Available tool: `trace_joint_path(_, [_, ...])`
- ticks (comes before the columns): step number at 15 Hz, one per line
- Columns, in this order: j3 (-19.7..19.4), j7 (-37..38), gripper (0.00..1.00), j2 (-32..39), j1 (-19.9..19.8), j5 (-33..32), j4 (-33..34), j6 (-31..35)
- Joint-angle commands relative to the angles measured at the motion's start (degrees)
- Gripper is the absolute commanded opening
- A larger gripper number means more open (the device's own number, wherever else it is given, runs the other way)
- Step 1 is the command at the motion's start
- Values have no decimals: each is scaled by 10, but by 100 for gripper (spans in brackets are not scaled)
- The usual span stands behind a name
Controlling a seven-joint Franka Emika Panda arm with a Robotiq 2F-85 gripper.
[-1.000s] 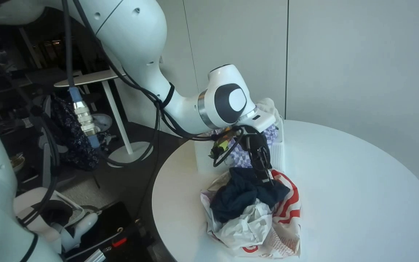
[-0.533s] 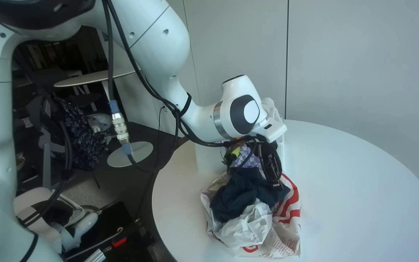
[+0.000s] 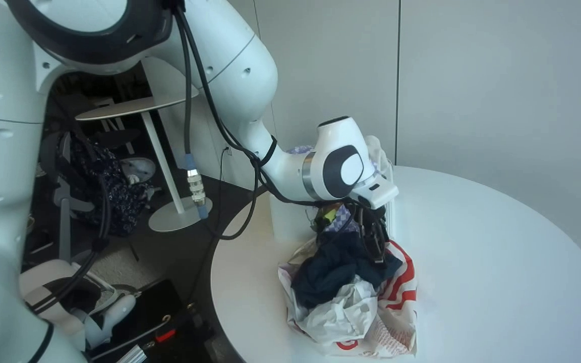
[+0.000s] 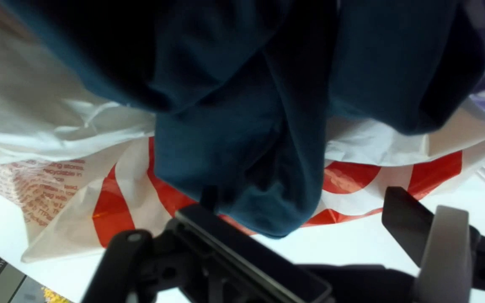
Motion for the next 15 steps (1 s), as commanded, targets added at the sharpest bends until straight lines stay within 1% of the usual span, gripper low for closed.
trace_joint_path(1, [-3, -32, 75, 24, 12, 45, 17, 9])
trace_joint_path(2, [-2, -41, 73, 22, 13, 55, 14, 8])
trace_joint_path(3, [-3, -46, 66, 19, 17, 60, 9, 9])
trace_joint_path(5, [-10, -50, 49, 6, 30, 62, -3, 8])
trace_joint_path(6, [-12, -52, 42, 1, 35, 61, -8, 6])
trace_joint_path(7, [-15, -52, 33, -3, 41, 58, -12, 4])
trace_joint_path(9, [-15, -55, 20, -14, 48, 58, -22, -7])
trace_joint_path(10, [-12, -57, 11, -21, 50, 61, -29, -14])
trace_joint_path(12, [-12, -58, 6, -40, 55, 60, -43, -26])
trace_joint_path(14, [-11, -57, 2, -73, 56, 61, -63, -53])
trace_joint_path(15, [-15, -53, 7, -99, 60, 52, -75, -81])
